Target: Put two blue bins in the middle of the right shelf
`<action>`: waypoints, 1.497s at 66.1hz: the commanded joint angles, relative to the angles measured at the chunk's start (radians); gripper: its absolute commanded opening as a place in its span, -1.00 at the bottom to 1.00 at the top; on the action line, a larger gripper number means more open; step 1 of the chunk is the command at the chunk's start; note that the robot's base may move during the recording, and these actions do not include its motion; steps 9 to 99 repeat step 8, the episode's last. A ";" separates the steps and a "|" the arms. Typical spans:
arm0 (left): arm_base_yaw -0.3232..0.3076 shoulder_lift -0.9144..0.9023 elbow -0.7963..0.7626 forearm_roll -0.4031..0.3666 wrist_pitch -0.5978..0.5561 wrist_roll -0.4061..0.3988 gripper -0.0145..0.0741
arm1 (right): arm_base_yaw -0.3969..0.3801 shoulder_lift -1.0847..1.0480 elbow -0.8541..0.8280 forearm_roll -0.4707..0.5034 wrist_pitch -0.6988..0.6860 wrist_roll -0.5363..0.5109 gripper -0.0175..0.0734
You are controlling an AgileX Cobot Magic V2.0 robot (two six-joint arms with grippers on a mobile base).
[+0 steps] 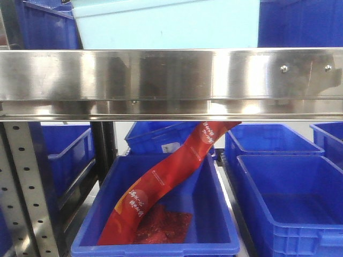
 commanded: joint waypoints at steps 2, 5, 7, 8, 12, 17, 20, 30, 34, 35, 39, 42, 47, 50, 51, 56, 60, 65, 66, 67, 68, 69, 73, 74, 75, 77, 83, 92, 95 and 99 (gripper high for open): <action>0.003 -0.007 -0.001 0.002 -0.020 0.002 -0.92 | -0.001 -0.003 0.002 0.005 -0.019 -0.003 -0.98; 0.003 -0.007 -0.001 0.002 -0.020 0.002 -0.92 | -0.001 -0.003 0.002 0.005 -0.019 -0.003 -0.98; 0.003 -0.007 -0.001 0.002 -0.020 0.002 -0.92 | -0.001 -0.003 0.002 0.005 -0.019 -0.003 -0.98; 0.003 -0.007 -0.001 0.002 -0.020 0.002 -0.92 | -0.001 -0.003 0.002 0.005 -0.019 -0.003 -0.98; 0.003 -0.007 -0.001 0.002 -0.020 0.002 -0.92 | -0.001 -0.003 0.002 0.005 -0.019 -0.003 -0.98; 0.003 -0.007 -0.001 0.002 -0.020 0.002 -0.92 | -0.001 -0.003 0.002 0.005 -0.019 -0.003 -0.98; 0.003 -0.007 -0.001 0.002 -0.020 0.002 -0.92 | -0.001 -0.003 0.002 0.005 -0.019 -0.003 -0.98; 0.003 -0.007 -0.001 0.002 -0.020 0.002 -0.92 | -0.001 -0.003 0.002 0.005 -0.019 -0.003 -0.98; 0.003 -0.007 -0.001 0.002 -0.020 0.002 -0.92 | -0.001 -0.003 0.002 0.005 -0.019 -0.003 -0.98; 0.003 -0.007 -0.001 0.002 -0.020 0.002 -0.92 | -0.001 -0.003 0.002 0.005 -0.019 -0.003 -0.98; 0.003 -0.007 -0.001 0.002 -0.020 0.002 -0.92 | -0.001 -0.003 0.002 0.005 -0.019 -0.003 -0.98; 0.003 -0.007 -0.001 0.002 -0.020 0.002 -0.92 | -0.001 -0.003 0.002 0.005 -0.019 -0.003 -0.98; 0.003 -0.007 -0.001 0.002 -0.020 0.002 -0.92 | -0.001 -0.003 0.002 0.005 -0.019 -0.003 -0.98; 0.003 -0.007 -0.001 0.002 -0.020 0.002 -0.92 | -0.001 -0.003 0.002 0.005 -0.019 -0.003 -0.98; 0.003 -0.007 -0.001 0.002 -0.020 0.002 -0.92 | -0.001 -0.003 0.002 0.005 -0.019 -0.003 -0.98; 0.003 -0.007 -0.001 0.002 -0.020 0.002 -0.92 | -0.001 -0.003 0.002 0.005 -0.019 -0.003 -0.98; 0.003 -0.007 -0.001 0.002 -0.020 0.002 -0.92 | -0.001 -0.003 0.002 0.005 -0.019 -0.003 -0.98; 0.003 -0.007 -0.001 0.002 -0.020 0.002 -0.92 | -0.001 -0.003 0.002 0.005 -0.019 -0.003 -0.98; 0.003 -0.007 -0.001 0.002 -0.020 0.002 -0.92 | -0.001 -0.003 0.002 0.005 -0.019 -0.003 -0.98; 0.003 -0.007 -0.001 0.002 -0.020 0.002 -0.92 | -0.001 -0.003 0.002 0.005 -0.019 -0.003 -0.98; 0.003 -0.007 -0.001 0.002 -0.020 0.002 -0.92 | -0.001 -0.003 0.002 0.005 -0.019 -0.003 -0.98; 0.003 -0.007 -0.001 0.002 -0.020 0.002 -0.92 | -0.001 -0.003 0.002 0.005 -0.019 -0.003 -0.98; 0.003 -0.007 -0.001 0.002 -0.020 0.002 -0.92 | -0.001 -0.003 0.002 0.005 -0.019 -0.003 -0.98; 0.003 -0.007 -0.001 0.002 -0.020 0.002 -0.92 | -0.001 -0.003 0.002 0.005 -0.019 -0.003 -0.98; 0.003 -0.007 -0.001 0.002 -0.020 0.002 -0.92 | -0.001 -0.003 0.002 0.005 -0.019 -0.003 -0.98; 0.003 -0.007 -0.001 0.002 -0.020 0.002 -0.92 | -0.001 -0.003 0.002 0.005 -0.019 -0.003 -0.98; 0.003 -0.007 -0.001 0.002 -0.020 0.002 -0.92 | -0.001 -0.003 0.002 0.005 -0.019 -0.003 -0.98; 0.003 -0.007 -0.001 0.002 -0.020 0.002 -0.92 | -0.001 -0.003 0.002 0.005 -0.019 -0.003 -0.98; 0.003 -0.007 -0.001 0.002 -0.020 0.002 -0.92 | -0.001 -0.003 0.002 0.005 -0.019 -0.003 -0.98; 0.003 -0.007 -0.001 0.002 -0.020 0.002 -0.92 | -0.001 -0.003 0.002 0.005 -0.019 -0.003 -0.98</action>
